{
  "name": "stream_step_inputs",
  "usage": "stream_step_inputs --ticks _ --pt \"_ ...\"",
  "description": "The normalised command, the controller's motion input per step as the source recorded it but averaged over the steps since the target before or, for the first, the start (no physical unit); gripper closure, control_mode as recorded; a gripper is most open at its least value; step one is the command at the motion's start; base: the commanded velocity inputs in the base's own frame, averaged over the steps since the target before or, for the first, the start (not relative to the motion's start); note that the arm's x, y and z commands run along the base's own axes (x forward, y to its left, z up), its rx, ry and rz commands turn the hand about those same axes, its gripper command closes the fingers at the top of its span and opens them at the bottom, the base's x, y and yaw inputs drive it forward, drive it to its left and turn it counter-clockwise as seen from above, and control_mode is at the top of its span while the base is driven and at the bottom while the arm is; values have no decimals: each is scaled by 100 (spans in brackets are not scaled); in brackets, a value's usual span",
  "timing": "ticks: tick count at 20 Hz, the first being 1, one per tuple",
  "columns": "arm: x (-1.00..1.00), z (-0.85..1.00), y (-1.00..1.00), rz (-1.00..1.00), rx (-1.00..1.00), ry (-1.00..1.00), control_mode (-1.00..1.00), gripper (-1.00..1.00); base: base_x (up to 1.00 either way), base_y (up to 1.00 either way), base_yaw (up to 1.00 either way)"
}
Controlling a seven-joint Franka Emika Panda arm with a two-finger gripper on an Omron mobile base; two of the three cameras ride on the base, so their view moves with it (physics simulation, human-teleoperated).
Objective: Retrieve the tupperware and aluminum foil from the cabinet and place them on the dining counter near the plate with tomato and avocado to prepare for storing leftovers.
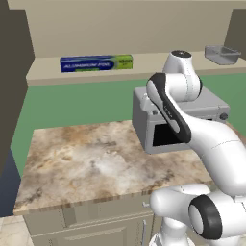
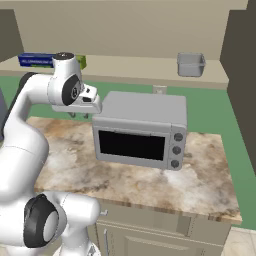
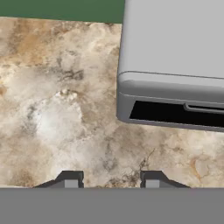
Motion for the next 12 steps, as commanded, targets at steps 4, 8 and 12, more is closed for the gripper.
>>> stream_step_inputs --ticks 4,8,12 --pt "0 0 0 4 0 -2 -100 -100 0 0 0" --pt "0 19 0 13 0 -28 -100 -100 0 0 0" --pt "0 50 0 6 0 -27 -100 -100 0 0 0"
